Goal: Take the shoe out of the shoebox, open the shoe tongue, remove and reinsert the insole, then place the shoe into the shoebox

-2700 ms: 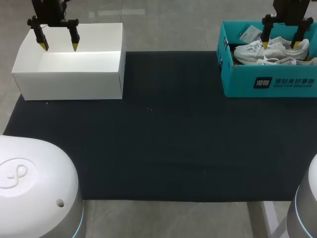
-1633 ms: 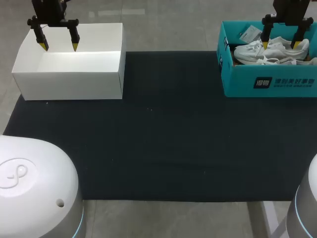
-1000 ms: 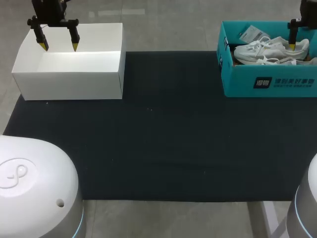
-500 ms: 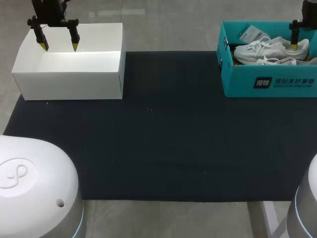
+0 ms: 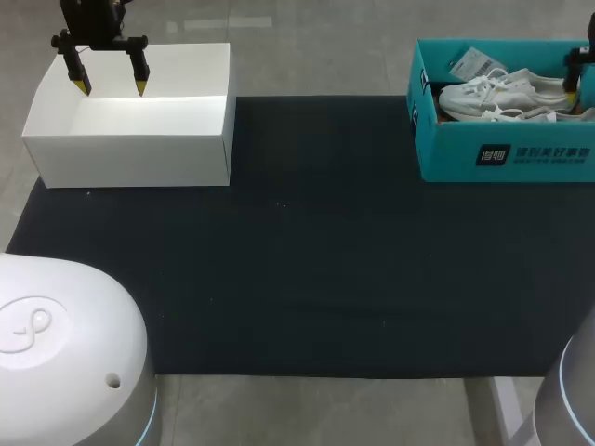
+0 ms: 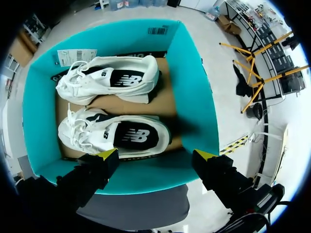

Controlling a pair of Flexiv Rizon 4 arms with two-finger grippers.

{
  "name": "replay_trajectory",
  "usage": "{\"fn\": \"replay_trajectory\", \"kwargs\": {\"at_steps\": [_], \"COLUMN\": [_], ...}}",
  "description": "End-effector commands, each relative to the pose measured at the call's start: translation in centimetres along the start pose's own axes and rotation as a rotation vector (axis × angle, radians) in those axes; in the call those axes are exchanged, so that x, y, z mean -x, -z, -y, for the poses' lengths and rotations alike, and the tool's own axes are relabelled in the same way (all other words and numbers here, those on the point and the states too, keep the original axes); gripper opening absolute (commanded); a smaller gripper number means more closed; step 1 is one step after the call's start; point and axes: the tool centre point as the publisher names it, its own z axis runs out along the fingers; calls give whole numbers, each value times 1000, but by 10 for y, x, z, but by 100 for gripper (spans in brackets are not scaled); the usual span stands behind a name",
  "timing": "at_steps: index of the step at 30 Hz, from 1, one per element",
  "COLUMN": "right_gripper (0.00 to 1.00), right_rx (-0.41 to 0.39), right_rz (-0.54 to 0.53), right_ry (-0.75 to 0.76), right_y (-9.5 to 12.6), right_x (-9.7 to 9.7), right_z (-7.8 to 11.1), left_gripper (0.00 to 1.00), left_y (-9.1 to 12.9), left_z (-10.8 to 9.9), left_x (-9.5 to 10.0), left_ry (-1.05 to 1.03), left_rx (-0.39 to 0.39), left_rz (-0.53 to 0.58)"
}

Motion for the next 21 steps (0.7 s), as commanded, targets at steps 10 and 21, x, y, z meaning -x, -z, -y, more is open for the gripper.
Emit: {"fn": "replay_trajectory", "kwargs": {"at_steps": [10,21], "right_gripper": [100,100], "right_rx": [3,-27], "right_rz": [-62,-52], "right_ry": [109,125], "right_y": [-45,-69], "right_x": [3,7], "right_z": [-1,-7], "left_gripper": [100,100], "left_y": [0,0], "left_z": [0,0], "left_x": [0,0], "left_ry": [0,0], "left_rx": [0,0], "left_rz": [0,0]}}
